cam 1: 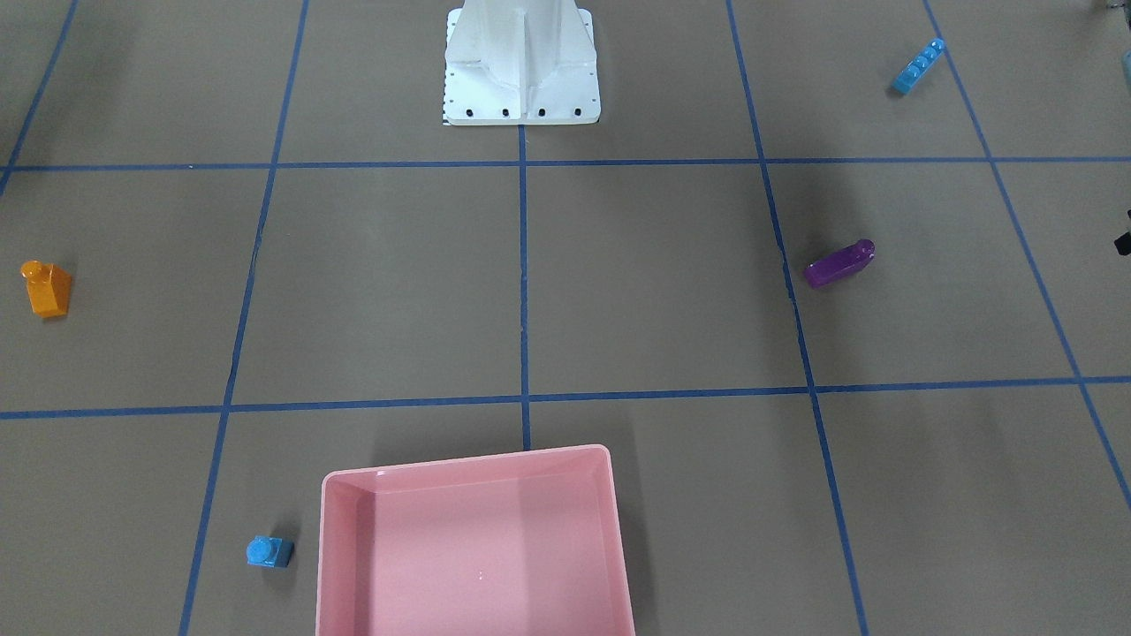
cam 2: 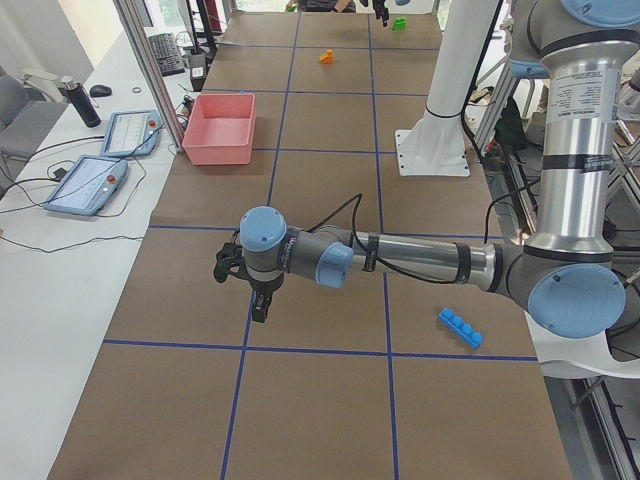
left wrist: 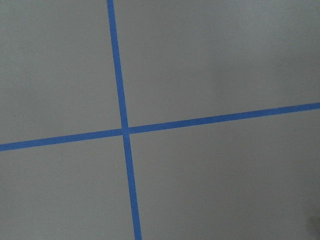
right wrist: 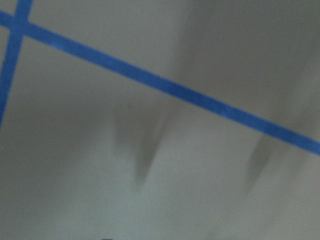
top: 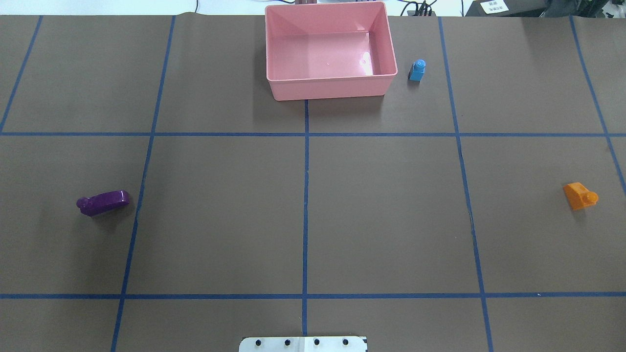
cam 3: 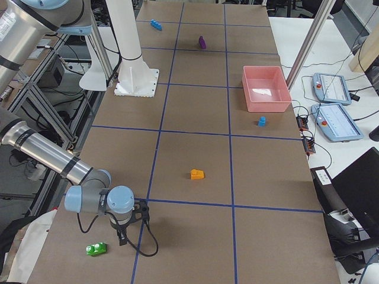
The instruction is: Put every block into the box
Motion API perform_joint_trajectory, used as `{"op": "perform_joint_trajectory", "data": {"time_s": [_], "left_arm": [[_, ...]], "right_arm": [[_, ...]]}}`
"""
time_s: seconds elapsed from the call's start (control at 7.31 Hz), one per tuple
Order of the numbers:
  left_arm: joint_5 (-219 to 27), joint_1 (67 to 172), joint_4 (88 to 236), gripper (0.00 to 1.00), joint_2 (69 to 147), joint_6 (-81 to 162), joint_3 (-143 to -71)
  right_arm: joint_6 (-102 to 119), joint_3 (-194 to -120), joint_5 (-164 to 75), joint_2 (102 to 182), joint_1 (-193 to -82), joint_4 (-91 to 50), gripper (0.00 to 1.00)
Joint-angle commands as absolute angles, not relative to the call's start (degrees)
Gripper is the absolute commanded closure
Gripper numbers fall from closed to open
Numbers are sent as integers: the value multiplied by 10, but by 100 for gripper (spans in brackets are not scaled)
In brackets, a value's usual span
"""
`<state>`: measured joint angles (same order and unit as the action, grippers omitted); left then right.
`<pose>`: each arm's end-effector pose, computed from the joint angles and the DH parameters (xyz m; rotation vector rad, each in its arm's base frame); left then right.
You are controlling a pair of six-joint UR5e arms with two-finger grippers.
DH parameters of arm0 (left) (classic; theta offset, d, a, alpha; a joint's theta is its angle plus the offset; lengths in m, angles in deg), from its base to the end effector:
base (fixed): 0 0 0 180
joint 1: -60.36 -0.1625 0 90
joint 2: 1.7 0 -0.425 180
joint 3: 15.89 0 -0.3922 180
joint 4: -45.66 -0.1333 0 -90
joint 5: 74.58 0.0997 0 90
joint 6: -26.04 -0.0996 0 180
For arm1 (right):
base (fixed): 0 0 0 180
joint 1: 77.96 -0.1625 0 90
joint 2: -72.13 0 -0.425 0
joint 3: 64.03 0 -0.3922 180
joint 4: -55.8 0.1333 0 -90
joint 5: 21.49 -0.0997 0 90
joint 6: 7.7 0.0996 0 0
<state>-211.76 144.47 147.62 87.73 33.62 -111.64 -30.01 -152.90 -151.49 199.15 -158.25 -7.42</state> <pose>-0.0085 -0.5051 0.5874 0.1842 0.8444 0.0955 0.0455 -0.1450 0.8386 -0.1139 -0.7192 -0.4650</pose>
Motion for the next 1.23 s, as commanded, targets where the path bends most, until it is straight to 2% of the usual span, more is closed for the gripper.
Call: {"op": "perform_joint_trajectory", "data": {"time_s": [0.0,0.27,0.41,0.55,0.68,0.96,1.09], "left_arm": [[-2118,1445,1476,0,879,337,-1122],[-2118,1445,1476,0,881,337,-1127],[-2118,1445,1476,0,881,337,-1129],[-2118,1445,1476,0,881,337,-1130],[-2118,1445,1476,0,882,337,-1130],[-2118,1445,1476,0,886,337,-1132],[-2117,1443,1474,0,897,336,-1124]], "right_arm": [[-351,-1480,-1514,1997,-1600,-76,7],[-352,-1450,-1516,1994,-1604,-75,11],[-351,-1446,-1514,1995,-1629,-75,25],[-349,-1439,-1513,1995,-1637,-76,50],[-347,-1441,-1513,1991,-1652,-78,99],[-345,-1438,-1510,1986,-1659,-80,100],[-343,-1459,-1525,1990,-1699,-82,100]]}}
